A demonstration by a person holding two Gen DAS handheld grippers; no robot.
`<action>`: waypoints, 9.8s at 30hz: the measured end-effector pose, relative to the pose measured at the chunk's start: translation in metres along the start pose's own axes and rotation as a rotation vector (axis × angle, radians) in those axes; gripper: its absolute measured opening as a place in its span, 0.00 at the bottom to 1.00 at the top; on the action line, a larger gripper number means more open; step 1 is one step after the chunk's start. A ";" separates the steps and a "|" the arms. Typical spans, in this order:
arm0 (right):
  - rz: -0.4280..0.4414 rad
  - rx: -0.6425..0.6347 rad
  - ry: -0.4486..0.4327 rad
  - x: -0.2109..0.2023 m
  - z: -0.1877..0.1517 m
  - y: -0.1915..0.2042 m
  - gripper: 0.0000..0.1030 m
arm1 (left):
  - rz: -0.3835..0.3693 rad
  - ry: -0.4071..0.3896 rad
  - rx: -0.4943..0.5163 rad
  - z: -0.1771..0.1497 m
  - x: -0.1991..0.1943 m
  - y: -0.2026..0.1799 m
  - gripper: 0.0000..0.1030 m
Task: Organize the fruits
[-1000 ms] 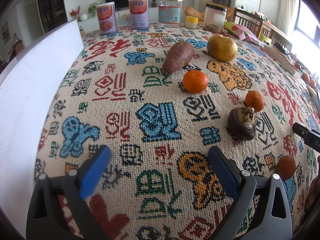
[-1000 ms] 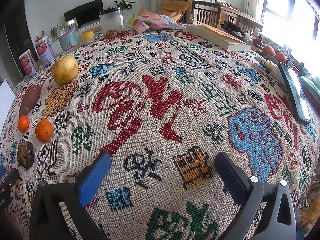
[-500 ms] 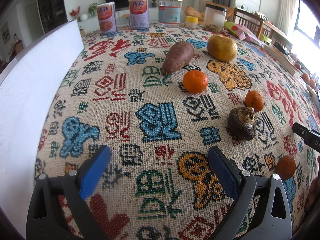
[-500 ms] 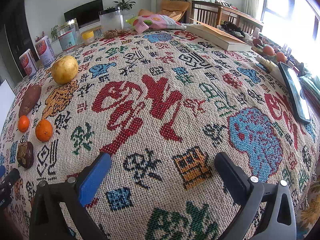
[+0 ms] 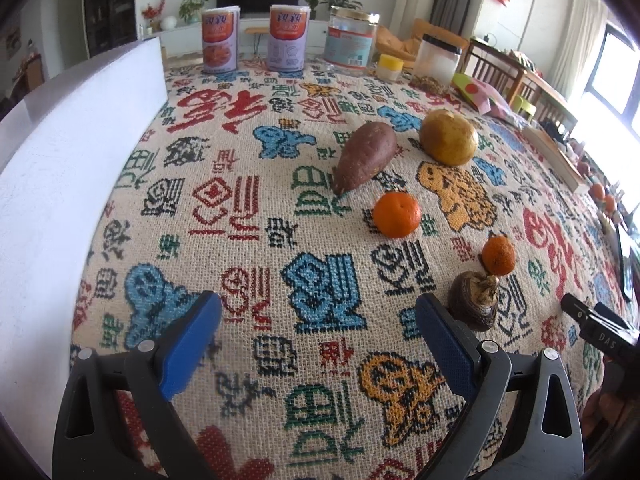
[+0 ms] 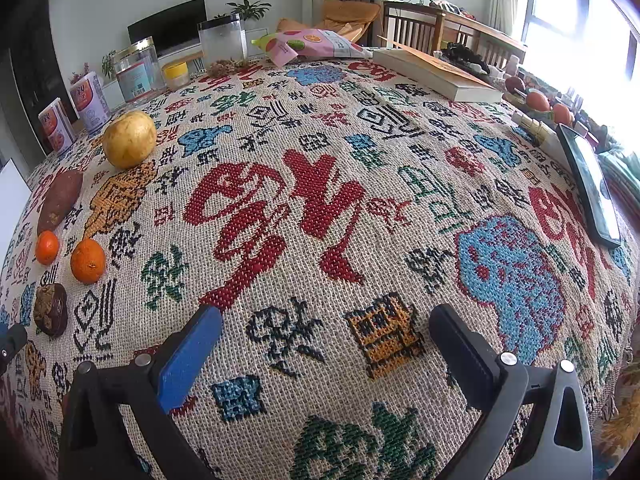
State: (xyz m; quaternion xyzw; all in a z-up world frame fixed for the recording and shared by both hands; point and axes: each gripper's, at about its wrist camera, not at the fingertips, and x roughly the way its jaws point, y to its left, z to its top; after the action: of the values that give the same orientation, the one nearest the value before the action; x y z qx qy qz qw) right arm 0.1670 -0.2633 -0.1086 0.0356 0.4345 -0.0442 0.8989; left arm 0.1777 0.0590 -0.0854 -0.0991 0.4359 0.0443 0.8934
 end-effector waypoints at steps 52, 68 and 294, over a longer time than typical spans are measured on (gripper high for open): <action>0.461 -0.435 0.049 -0.057 -0.056 0.100 0.58 | -0.013 0.032 0.151 -0.049 -0.034 0.009 0.59; 0.646 -0.240 0.105 -0.064 -0.042 0.082 0.29 | -0.400 0.004 -0.198 -0.050 -0.173 0.073 0.39; 0.298 -0.407 0.013 -0.038 -0.054 0.105 1.00 | 0.052 0.015 0.166 -0.049 -0.009 0.001 0.93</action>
State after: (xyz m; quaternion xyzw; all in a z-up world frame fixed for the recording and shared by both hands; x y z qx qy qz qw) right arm 0.1131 -0.1517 -0.1094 -0.0822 0.4301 0.1775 0.8813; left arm 0.1343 0.0491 -0.1072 -0.0135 0.4470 0.0305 0.8939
